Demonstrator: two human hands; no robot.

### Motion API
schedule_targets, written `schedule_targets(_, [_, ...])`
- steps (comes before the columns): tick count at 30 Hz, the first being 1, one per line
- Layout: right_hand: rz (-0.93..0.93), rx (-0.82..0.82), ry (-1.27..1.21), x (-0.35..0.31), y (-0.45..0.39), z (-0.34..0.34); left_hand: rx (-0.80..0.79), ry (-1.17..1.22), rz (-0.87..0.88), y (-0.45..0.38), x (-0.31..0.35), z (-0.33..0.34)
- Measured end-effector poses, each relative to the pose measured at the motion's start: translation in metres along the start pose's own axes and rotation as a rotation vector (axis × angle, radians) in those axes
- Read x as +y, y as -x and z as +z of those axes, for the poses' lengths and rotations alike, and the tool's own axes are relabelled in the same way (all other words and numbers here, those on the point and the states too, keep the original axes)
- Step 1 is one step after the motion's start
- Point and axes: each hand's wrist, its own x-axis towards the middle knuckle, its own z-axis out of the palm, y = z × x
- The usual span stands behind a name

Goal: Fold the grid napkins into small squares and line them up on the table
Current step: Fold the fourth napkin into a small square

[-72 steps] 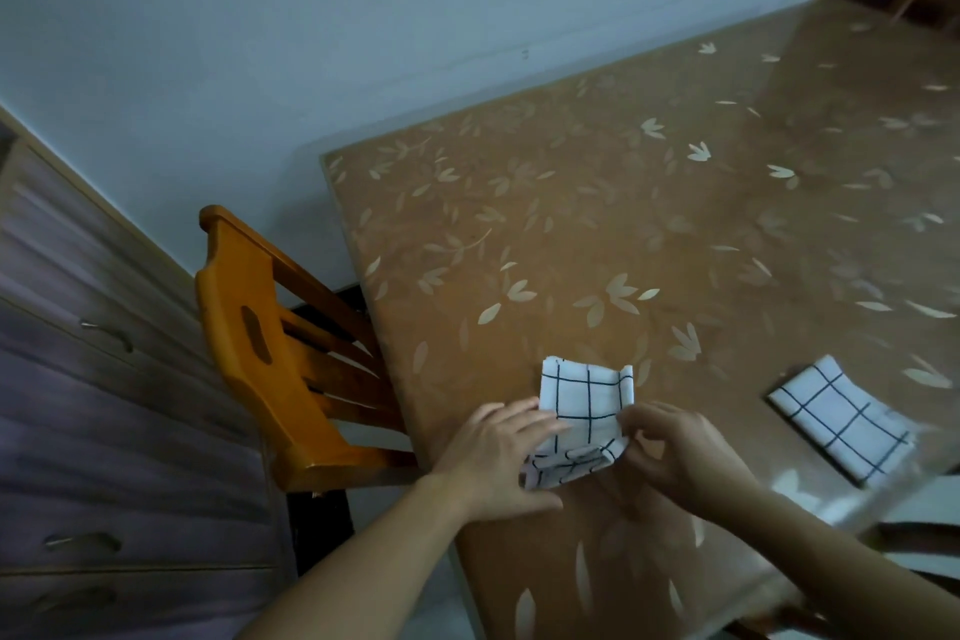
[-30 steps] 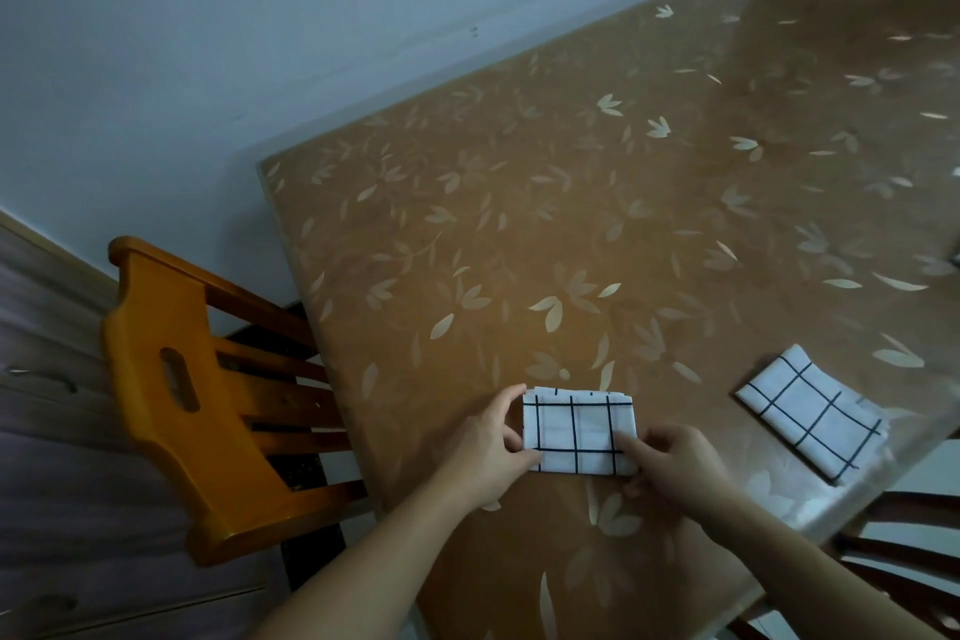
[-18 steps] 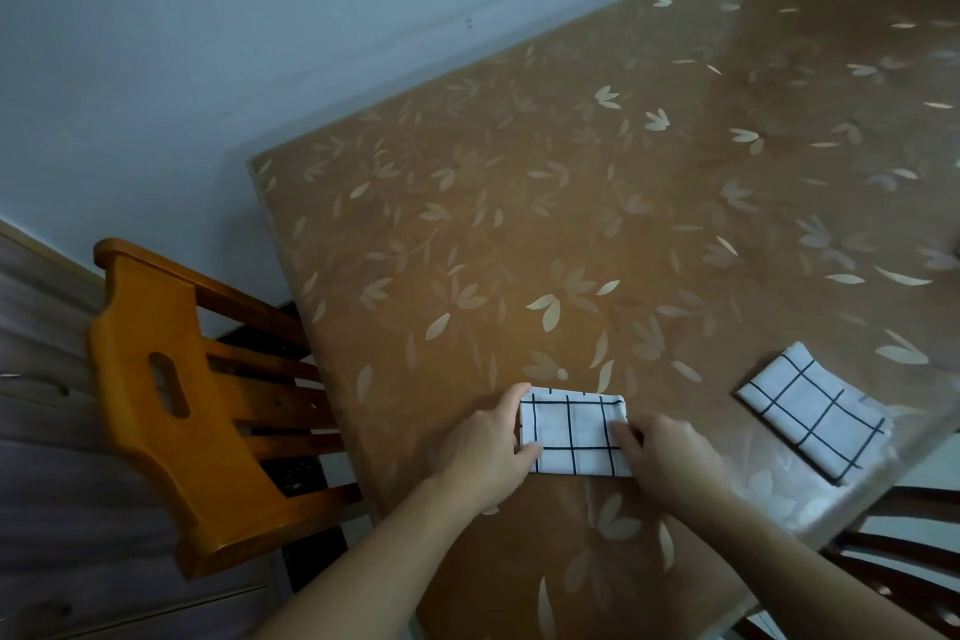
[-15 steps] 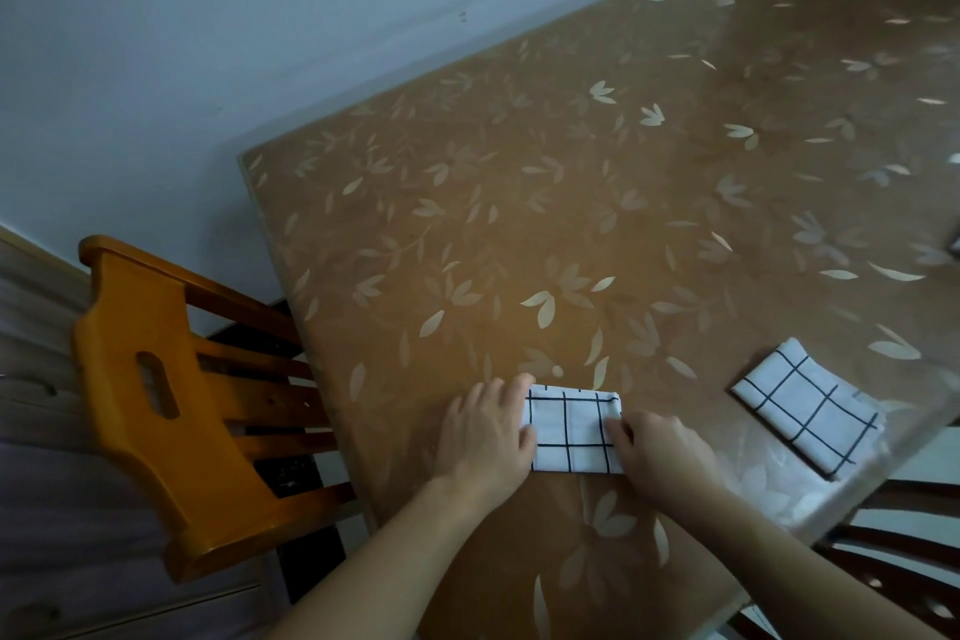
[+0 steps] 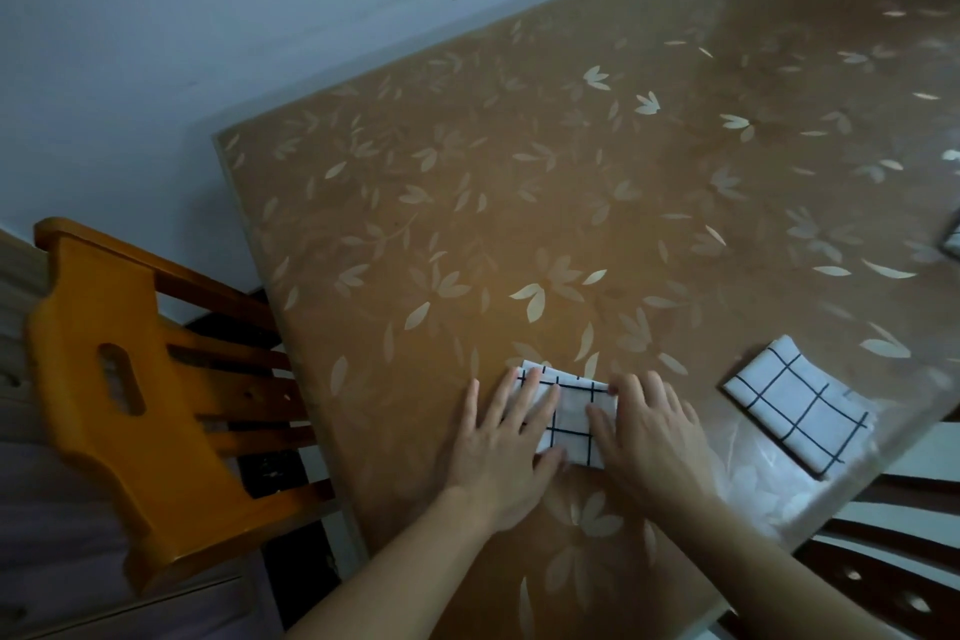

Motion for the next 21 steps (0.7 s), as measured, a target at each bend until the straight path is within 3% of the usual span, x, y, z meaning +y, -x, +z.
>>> schedule_targets(2, [-0.141, 0.028, -0.120, -0.020, 0.004, 0.008, -0.004, -0.034, 0.030, 0.000, -0.002, 0.001])
schedule_targets(5, [-0.262, -0.101, -0.195, -0.043, 0.007, 0.025, -0.112, -0.127, 0.042, 0.001, 0.000, -0.003])
schedule_targets(10, [-0.289, -0.122, -0.047, -0.018, 0.006, 0.042, -0.109, -0.072, 0.047, -0.003, -0.004, -0.009])
schedule_targets(14, [-0.205, -0.133, 0.074, 0.010, 0.009, 0.040, -0.114, -0.079, 0.106, -0.005, -0.018, -0.012])
schedule_targets(18, [-0.190, -0.154, 0.122, 0.015, 0.008, 0.038, -0.030, -0.060, 0.071, -0.011, -0.019, -0.019])
schedule_targets(21, [-0.182, -0.159, 0.117, 0.013, 0.008, 0.038, 0.005, -0.012, 0.149, -0.024, -0.001, -0.021])
